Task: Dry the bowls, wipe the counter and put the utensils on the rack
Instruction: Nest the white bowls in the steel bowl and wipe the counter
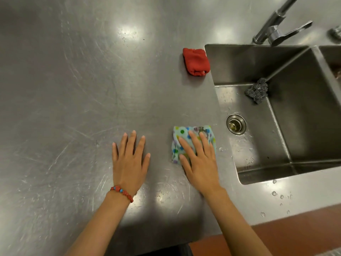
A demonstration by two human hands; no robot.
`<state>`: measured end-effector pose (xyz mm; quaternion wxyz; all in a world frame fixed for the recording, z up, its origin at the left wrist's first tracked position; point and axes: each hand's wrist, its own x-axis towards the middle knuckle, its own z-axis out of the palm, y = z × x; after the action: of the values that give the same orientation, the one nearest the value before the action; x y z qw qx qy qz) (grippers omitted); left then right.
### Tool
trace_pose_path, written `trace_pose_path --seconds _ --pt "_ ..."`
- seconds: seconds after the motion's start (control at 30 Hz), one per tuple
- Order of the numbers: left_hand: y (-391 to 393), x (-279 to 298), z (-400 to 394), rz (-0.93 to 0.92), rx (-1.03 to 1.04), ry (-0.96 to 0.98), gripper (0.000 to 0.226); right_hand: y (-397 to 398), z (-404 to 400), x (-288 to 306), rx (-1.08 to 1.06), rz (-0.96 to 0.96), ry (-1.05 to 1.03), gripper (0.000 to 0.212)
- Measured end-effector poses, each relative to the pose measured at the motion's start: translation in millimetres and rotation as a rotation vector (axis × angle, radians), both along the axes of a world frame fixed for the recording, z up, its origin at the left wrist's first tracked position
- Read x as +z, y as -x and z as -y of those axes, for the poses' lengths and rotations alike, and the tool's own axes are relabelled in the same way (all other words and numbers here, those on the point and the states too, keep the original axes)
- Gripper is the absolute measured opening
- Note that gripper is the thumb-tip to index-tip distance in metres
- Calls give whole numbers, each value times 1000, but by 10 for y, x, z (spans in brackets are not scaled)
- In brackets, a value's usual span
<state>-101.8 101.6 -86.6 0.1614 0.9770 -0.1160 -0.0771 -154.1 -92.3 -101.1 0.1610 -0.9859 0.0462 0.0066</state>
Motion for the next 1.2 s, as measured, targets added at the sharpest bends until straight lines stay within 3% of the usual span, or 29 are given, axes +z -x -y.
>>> trace_pose_path --seconds 0.1,0.2,0.33,0.53,0.63,0.77,0.9,1.0,1.2 --pt "141 15 115 -6 -84 -21 46 199 152 -24 2 -17 34 47" --pt "204 10 164 -59 -138 -65 68 -193 362 33 -50 -4 26 45" --pt "196 -57 159 -8 -153 -74 57 -552 546 78 -106 -25 35 47" --pt "188 -23 151 -34 -152 -46 74 380 419 42 -97 -35 -25 50" --pt "189 -23 153 -34 -142 -63 73 330 500 56 -84 -60 -23 48" --pt "197 -39 139 -40 -132 -59 68 -356 596 67 -69 -28 45 47" --pt "222 -110 139 71 -124 -31 44 -833 509 42 -133 -47 65 48" --pt "220 -115 139 76 -131 -25 54 -670 408 25 -87 -17 47 48" --pt "248 -72 19 19 -128 20 50 -263 166 56 21 -23 44 48"
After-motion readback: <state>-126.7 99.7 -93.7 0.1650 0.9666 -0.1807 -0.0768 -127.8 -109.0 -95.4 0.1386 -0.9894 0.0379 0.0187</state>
